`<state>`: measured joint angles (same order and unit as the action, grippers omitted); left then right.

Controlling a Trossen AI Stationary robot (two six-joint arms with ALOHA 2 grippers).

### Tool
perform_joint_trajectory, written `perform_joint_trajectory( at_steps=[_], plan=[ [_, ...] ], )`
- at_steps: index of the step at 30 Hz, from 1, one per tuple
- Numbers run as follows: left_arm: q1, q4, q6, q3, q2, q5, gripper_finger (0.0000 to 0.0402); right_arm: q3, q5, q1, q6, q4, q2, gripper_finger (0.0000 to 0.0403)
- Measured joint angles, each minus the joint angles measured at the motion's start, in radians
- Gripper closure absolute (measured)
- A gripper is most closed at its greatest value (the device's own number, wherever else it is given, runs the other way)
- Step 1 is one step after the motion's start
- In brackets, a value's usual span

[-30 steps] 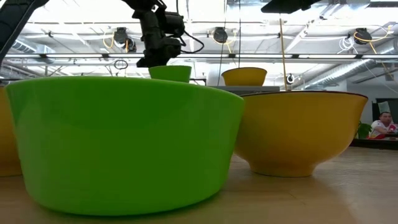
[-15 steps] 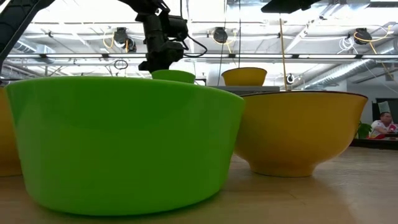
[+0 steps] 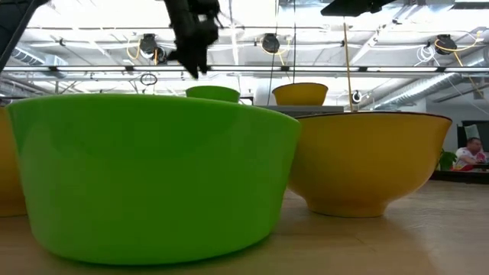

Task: Pick & Place Mini bowls
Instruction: Stack the white patterned bowl on top of the white patterned bowl on the shelf

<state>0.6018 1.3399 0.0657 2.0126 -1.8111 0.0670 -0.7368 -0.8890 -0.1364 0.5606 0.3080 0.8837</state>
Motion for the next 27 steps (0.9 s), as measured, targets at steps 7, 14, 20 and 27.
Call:
perform_joint_trajectory(
  at_steps=[7, 14, 20, 27],
  plan=[
    [-0.05, -0.052, -0.035, 0.035, 0.208, -0.004, 0.0209, 0.025, 0.0, -0.001, -0.002, 0.011, 0.0, 0.019],
    [-0.256, -0.367, -0.112, -0.276, 0.525, -0.066, 0.0208, 0.04, 0.045, -0.049, -0.095, 0.009, 0.001, 0.0186],
    [-0.392, -0.819, -0.085, -0.847, 0.871, -0.148, 0.0208, 0.037, 0.109, -0.187, -0.217, 0.006, 0.073, 0.0191],
    [-0.497, -1.38, -0.07, -1.388, 1.127, -0.173, 0.0208, -0.272, -0.136, -0.387, -0.381, -0.261, 0.419, 0.0192]
  ],
)
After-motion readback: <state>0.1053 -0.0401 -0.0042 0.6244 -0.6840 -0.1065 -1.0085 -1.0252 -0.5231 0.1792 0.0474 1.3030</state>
